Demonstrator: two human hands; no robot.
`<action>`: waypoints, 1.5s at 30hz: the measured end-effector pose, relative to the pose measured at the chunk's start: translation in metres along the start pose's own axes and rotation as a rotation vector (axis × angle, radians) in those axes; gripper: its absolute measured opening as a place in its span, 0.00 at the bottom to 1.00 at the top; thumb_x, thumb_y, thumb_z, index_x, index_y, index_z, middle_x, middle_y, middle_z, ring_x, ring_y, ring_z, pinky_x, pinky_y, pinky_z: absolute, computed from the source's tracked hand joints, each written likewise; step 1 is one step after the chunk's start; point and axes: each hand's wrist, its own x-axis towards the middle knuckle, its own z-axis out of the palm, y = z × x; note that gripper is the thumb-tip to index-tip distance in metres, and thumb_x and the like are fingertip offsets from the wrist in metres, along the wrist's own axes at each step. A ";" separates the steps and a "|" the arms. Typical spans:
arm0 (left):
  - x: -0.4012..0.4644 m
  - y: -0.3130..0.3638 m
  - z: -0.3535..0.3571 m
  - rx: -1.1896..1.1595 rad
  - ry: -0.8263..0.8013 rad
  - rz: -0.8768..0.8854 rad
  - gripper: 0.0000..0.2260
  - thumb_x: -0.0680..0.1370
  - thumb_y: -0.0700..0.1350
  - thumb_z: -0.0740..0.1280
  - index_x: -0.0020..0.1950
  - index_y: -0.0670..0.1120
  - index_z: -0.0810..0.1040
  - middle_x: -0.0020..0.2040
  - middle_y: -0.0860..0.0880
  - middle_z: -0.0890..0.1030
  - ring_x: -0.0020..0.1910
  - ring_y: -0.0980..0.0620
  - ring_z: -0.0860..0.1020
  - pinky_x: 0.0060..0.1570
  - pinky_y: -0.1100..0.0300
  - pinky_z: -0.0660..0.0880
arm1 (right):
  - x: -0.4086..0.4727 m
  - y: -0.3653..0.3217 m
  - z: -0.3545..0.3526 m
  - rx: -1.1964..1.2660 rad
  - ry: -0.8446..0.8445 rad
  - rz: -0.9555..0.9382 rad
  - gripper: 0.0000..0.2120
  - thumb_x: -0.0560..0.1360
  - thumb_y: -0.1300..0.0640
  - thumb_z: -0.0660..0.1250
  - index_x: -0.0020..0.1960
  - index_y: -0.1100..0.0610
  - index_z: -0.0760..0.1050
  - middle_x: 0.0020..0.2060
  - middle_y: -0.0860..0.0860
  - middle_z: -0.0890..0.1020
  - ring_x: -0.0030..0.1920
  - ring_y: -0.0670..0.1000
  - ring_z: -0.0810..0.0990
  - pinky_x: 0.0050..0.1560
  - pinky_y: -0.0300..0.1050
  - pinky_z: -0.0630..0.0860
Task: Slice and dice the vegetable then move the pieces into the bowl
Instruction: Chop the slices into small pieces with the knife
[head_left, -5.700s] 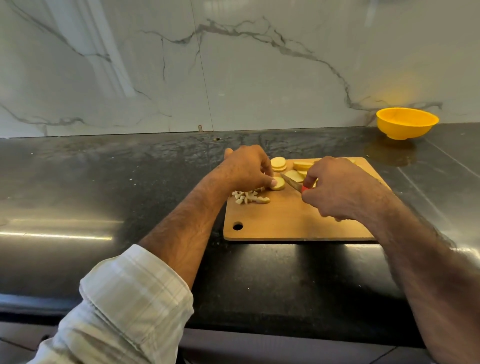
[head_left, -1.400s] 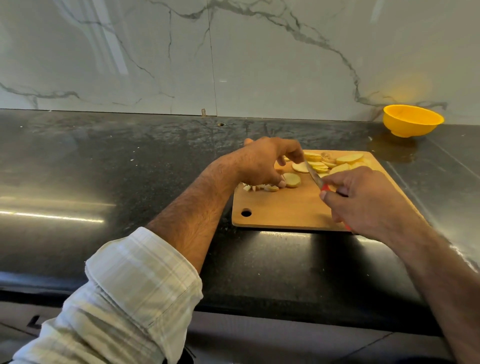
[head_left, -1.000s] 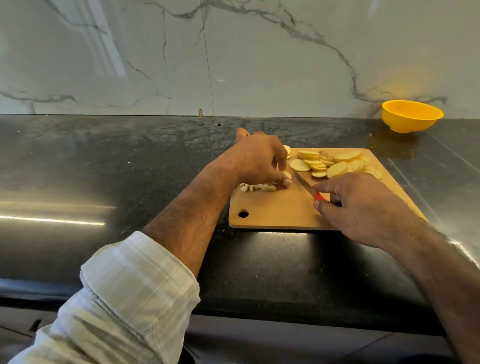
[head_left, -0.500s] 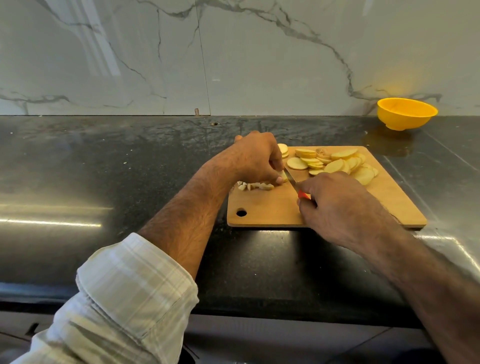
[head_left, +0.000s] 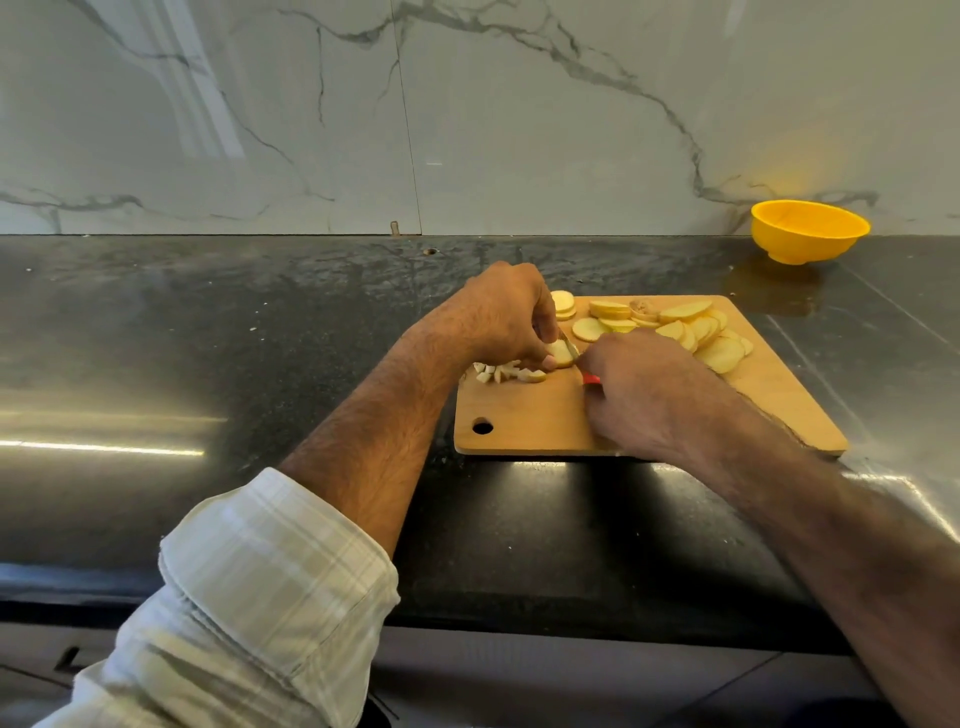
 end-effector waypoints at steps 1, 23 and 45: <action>0.000 -0.001 0.000 0.003 -0.005 -0.003 0.11 0.72 0.48 0.82 0.52 0.50 0.88 0.51 0.53 0.86 0.50 0.57 0.83 0.56 0.53 0.84 | -0.005 0.001 -0.001 0.027 0.022 0.006 0.09 0.81 0.51 0.66 0.59 0.50 0.78 0.48 0.48 0.79 0.47 0.49 0.74 0.46 0.46 0.75; -0.001 -0.004 -0.004 0.014 -0.041 -0.023 0.07 0.72 0.47 0.83 0.46 0.54 0.88 0.48 0.56 0.86 0.52 0.57 0.82 0.65 0.43 0.79 | 0.002 -0.020 -0.007 -0.002 -0.029 0.020 0.14 0.80 0.52 0.69 0.64 0.53 0.77 0.52 0.51 0.80 0.49 0.50 0.73 0.46 0.44 0.73; -0.004 -0.002 -0.007 0.123 0.002 -0.060 0.06 0.73 0.51 0.81 0.40 0.58 0.85 0.44 0.62 0.82 0.57 0.57 0.74 0.72 0.37 0.60 | 0.005 -0.015 -0.002 0.054 0.017 -0.005 0.17 0.79 0.51 0.69 0.68 0.52 0.78 0.52 0.49 0.80 0.50 0.51 0.76 0.50 0.45 0.78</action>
